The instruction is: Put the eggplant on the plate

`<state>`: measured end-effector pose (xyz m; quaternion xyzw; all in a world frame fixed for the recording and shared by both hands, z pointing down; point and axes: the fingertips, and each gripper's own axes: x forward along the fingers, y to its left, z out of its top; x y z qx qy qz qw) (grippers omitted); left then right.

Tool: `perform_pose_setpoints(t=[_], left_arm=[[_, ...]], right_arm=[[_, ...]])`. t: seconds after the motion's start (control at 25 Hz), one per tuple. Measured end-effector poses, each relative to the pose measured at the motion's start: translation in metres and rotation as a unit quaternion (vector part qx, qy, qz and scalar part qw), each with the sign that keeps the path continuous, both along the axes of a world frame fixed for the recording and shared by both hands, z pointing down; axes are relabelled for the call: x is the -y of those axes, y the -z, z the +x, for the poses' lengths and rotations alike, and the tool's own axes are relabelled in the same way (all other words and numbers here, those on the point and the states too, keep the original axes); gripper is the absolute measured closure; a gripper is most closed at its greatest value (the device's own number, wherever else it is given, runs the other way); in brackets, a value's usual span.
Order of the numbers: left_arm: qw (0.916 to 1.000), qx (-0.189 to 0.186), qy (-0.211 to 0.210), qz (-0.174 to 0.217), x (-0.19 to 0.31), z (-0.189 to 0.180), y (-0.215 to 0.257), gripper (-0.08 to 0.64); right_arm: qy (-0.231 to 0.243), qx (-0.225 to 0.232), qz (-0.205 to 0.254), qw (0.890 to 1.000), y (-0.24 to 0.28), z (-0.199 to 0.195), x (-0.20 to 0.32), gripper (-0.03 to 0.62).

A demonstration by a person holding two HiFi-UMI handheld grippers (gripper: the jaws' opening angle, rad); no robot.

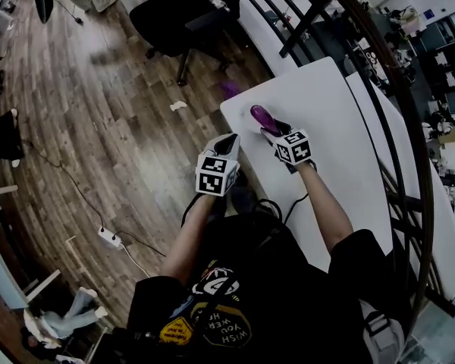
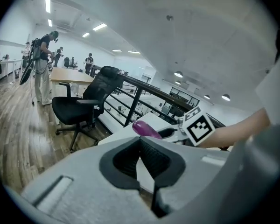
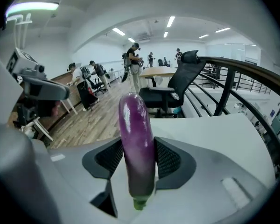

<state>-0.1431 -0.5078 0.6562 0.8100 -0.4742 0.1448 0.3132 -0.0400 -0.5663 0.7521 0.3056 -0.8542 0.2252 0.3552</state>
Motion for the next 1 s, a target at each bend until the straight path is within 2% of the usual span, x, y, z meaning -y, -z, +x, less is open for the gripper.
perform_pose_setpoints(t=[0.32,0.56,0.8,0.84,1.0], left_arm=[[0.9985,0.0,0.044,-0.033,-0.025,-0.026,-0.016,0.555],[0.9971,-0.022,0.061,-0.04,-0.032,-0.03,-0.011,0.555],[0.9972,-0.035,0.051,-0.042,-0.036,-0.022,-0.004,0.555],[0.9975,-0.033,0.046,-0.043,-0.037,-0.02,-0.004,0.555],[0.9975,-0.036,0.043,-0.042,-0.033,-0.021,-0.006,0.555]], right_arm=[[0.057,-0.095,-0.018,0.994,-0.062,-0.012,0.032,0.382],[0.068,-0.151,-0.034,0.986,-0.094,-0.016,0.033,0.382],[0.063,-0.147,-0.051,0.986,-0.104,-0.014,0.026,0.383],[0.059,-0.144,-0.051,0.986,-0.103,-0.013,0.027,0.366],[0.007,-0.099,-0.047,0.994,-0.086,-0.009,0.03,0.327]])
